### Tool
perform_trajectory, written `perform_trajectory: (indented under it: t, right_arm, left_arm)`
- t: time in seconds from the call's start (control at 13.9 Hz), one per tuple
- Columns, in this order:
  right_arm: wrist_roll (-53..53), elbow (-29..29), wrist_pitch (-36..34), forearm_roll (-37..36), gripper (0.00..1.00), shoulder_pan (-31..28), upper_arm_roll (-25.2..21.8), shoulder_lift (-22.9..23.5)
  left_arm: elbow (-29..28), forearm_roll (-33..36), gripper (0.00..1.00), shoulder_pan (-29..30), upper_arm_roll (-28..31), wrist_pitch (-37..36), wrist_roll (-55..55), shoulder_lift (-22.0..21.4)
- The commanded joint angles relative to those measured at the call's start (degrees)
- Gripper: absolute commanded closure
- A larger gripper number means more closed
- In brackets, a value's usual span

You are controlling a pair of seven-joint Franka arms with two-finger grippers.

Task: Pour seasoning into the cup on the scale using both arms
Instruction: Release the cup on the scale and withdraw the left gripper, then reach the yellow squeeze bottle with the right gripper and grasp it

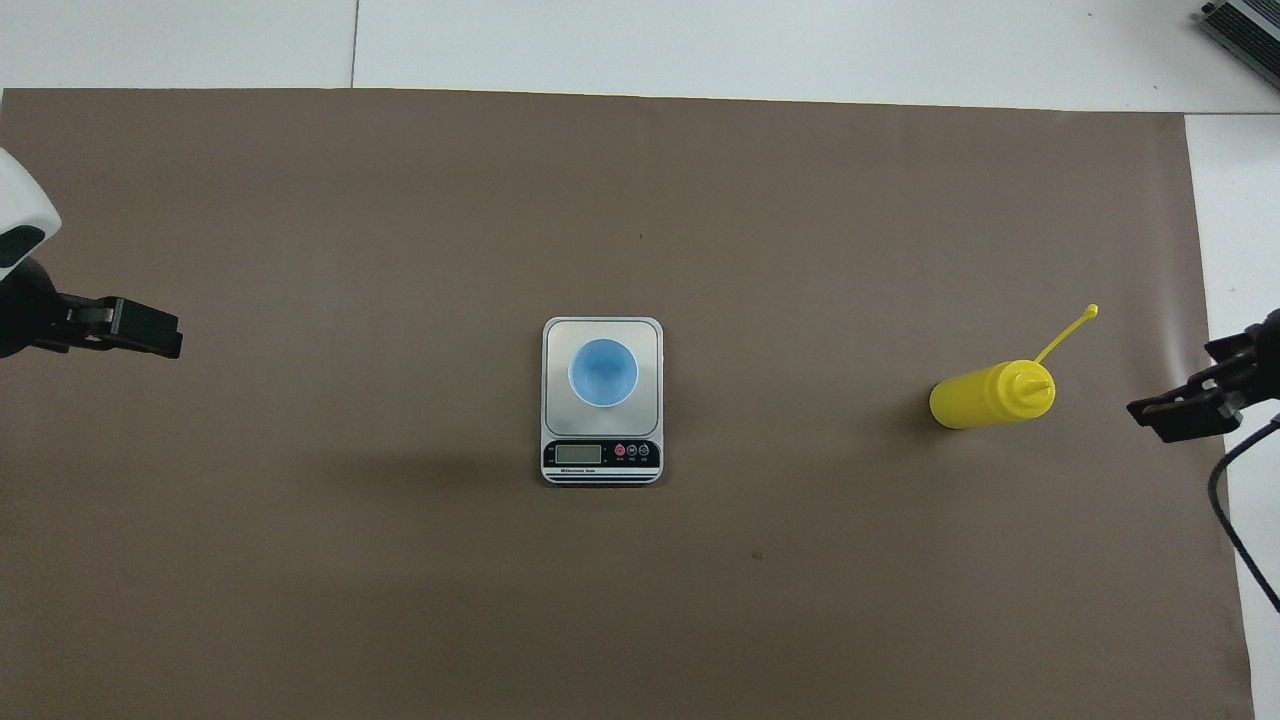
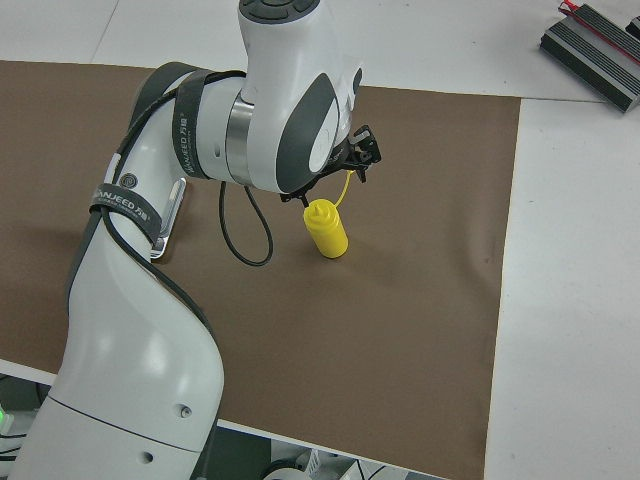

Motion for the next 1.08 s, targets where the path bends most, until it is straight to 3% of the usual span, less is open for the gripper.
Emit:
perform_trajectory:
  t: [0.0, 0.22, 0.5, 0.65, 0.86, 1.01]
  right_arm:
    - [-1.77, -1.67, 1.42, 0.64, 0.0, -0.66, 0.35, -1.25]
    - [-1.24, -1.05, 1.42, 0.64, 0.0, -0.74, 0.35, -1.07]
    - [-1.76, -1.14, 1.42, 0.64, 0.0, -0.83, 0.26, -1.16]
    - [-3.08, -1.92, 2.9, 0.72, 0.0, -0.83, 0.26, -1.42]
    - [-9.91, -9.11, 11.59, 1.6, 0.0, -2.93, 0.0, -3.53]
    - [-16.93, -14.21, 15.9, 7.29, 0.0, -5.74, 0.0, -4.67]
  left_arm:
    - [0.3, -0.64, 0.0, -6.01, 6.61, -3.59, 3.57, -1.62]
    - [4.69, -0.64, 0.0, -6.54, 6.36, -7.02, 3.66, -1.18]
    - [1.27, -0.73, 0.0, -6.45, 5.75, -6.06, 2.78, -3.03]
    - [4.15, -1.16, 0.0, -6.11, 5.66, -6.32, -0.62, -2.24]
    - [5.75, -1.87, 0.0, -5.66, 4.87, -6.85, -3.54, -2.06]
    - [5.75, -1.87, 0.0, -5.66, 4.78, -6.85, -3.37, -2.15]
